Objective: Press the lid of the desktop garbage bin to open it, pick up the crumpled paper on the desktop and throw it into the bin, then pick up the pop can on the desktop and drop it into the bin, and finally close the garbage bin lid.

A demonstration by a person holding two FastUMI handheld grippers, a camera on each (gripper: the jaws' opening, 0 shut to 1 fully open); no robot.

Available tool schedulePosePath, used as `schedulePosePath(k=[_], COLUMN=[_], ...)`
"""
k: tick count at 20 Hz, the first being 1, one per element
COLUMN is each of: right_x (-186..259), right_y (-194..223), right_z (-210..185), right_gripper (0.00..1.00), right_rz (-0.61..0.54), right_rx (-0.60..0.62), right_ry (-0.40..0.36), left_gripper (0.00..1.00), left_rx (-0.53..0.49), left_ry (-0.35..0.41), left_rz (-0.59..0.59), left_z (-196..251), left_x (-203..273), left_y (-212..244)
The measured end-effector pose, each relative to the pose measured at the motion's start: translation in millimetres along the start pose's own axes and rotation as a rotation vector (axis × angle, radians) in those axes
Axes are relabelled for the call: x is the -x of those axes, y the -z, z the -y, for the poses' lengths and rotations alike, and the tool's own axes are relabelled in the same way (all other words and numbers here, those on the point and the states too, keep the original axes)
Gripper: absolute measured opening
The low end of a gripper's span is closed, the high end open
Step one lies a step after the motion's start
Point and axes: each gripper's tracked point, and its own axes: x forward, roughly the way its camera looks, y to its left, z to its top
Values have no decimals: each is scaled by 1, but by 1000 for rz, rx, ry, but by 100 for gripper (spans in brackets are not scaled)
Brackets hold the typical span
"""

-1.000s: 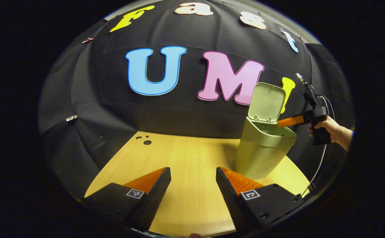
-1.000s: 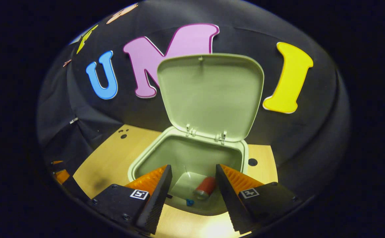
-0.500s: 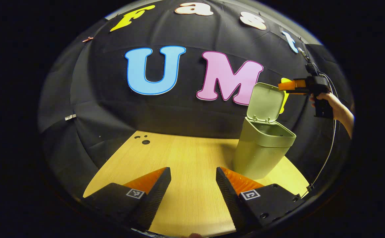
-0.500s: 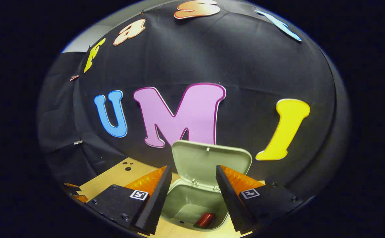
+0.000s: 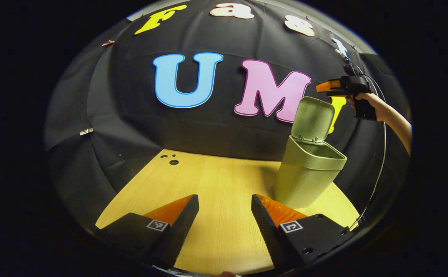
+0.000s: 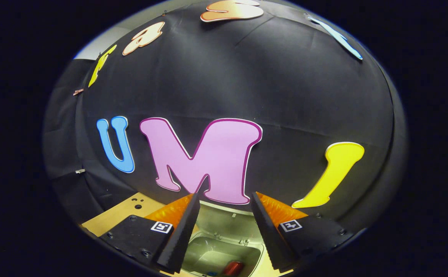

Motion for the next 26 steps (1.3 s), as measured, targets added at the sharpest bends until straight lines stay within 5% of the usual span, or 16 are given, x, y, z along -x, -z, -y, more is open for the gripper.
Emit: schedulePosePath(k=[8, 13, 26], right_x=[-21, 5, 73], right_y=[29, 39, 118], right_z=[5, -5, -41], right_gripper=[86, 86, 87], right_rz=[-88, -96, -251], right_rx=[-18, 28, -78], right_ry=[13, 2, -71], left_gripper=[90, 90, 90], left_rx=[32, 32, -3], left_ry=[-39, -17, 50], left_rz=[-7, -13, -24], left_z=[-16, -12, -2], left_x=[2, -3, -5], left_y=[3, 4, 7])
